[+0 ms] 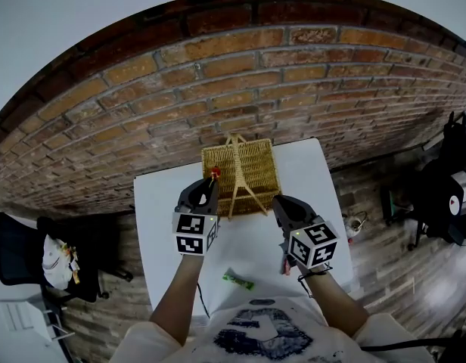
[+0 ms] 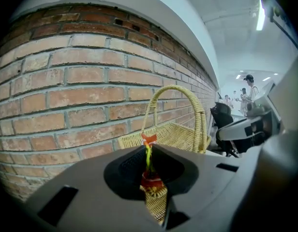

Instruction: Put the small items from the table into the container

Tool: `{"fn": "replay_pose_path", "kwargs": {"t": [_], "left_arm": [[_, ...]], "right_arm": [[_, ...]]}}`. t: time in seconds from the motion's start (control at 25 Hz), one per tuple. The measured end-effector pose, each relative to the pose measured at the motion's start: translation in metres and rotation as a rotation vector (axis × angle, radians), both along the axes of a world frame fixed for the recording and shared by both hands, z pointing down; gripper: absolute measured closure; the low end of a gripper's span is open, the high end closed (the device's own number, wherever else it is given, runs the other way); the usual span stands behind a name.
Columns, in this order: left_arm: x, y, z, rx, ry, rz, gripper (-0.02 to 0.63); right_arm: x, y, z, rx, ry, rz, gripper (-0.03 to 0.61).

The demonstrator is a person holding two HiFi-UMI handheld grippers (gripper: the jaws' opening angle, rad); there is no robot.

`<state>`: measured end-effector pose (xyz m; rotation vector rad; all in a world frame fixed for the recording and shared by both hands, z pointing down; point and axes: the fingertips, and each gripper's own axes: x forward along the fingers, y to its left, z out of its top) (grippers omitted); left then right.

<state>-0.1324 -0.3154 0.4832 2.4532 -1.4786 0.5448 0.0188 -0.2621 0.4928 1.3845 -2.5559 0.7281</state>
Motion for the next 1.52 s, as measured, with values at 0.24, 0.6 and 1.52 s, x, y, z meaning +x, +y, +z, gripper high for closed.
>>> {"fn": "replay_pose_path", "kwargs": {"t": [0.24, 0.6, 1.52], "left_arm": [[0.003, 0.001, 0.003, 0.008, -0.013, 0.003, 0.528], [0.008, 0.002, 0.015, -0.01, -0.026, 0.007, 0.511], [0.006, 0.003, 0.003, 0.053, 0.009, -0.011, 0.437]], "right_arm": [[0.001, 0.002, 0.002, -0.003, 0.006, -0.003, 0.558], [0.006, 0.005, 0.006, -0.015, 0.002, 0.01, 0.558], [0.012, 0.013, 0.004, -0.011, -0.004, 0.025, 0.558]]}}
